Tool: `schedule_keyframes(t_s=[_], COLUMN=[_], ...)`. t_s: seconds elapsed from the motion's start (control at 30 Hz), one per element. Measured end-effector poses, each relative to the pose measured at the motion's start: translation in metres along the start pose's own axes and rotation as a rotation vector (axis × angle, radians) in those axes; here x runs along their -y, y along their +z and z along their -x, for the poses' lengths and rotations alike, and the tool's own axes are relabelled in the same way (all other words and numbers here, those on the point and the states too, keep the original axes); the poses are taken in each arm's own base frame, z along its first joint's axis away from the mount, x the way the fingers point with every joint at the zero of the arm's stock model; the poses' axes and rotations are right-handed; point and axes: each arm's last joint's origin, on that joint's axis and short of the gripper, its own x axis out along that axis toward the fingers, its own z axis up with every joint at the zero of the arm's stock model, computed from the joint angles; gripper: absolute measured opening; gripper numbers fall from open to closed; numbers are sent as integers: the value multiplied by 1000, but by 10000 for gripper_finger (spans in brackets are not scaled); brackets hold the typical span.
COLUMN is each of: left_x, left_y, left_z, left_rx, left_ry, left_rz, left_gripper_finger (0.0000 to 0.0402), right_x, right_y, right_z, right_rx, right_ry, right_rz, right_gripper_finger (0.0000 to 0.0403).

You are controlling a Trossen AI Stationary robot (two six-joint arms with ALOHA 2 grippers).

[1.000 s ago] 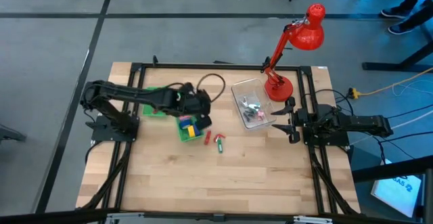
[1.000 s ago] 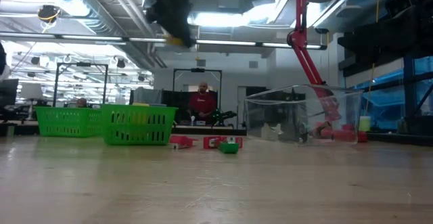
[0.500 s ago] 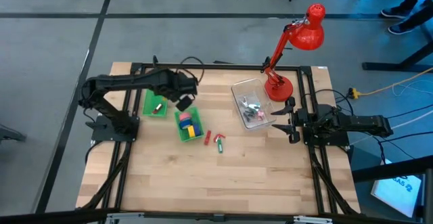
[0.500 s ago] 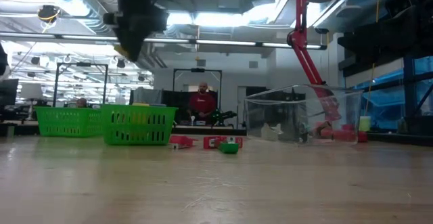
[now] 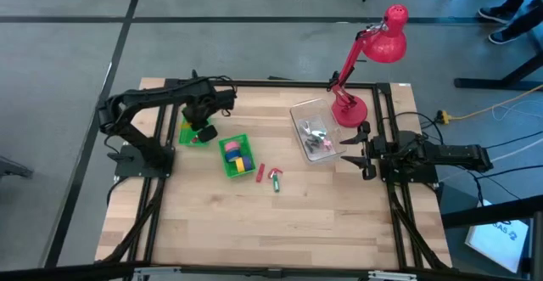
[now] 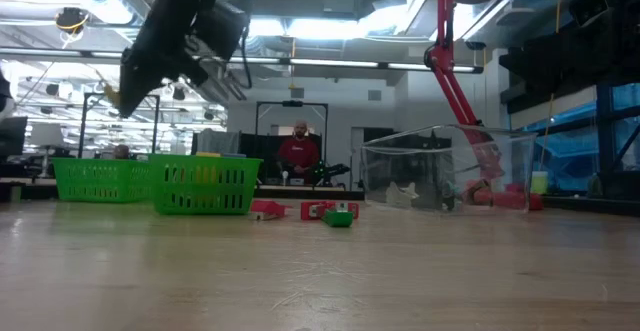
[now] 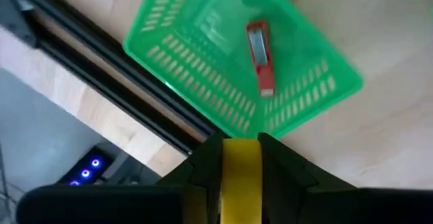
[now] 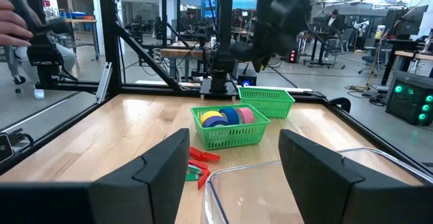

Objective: Pick and place Stapler, Stapler remover, tape
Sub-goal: Put the yellow stapler into the left green bin, then adjust the right green bin

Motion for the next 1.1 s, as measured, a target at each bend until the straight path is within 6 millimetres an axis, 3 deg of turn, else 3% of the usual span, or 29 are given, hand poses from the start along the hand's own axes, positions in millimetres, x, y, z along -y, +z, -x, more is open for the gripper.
schedule_keyframes(t_s=[0.23,0.53,0.83,1.1], left_x=[-15,-32,-38,-15], left_y=[2,4,-10,-7], left_z=[-17,-16,6,38], left_rx=[-60,35,286,703], left_ry=[-16,85,57,-47], left_rz=[-154,-186,-190,-306], left_gripper_finger=[93,117,165,184], right_x=[0,0,0,0], right_y=[0,0,0,0], right_z=[0,0,0,0], right_rx=[0,0,0,0], right_ry=[0,0,0,0], right_rz=[0,0,0,0], right_gripper_finger=[232,232,232,232])
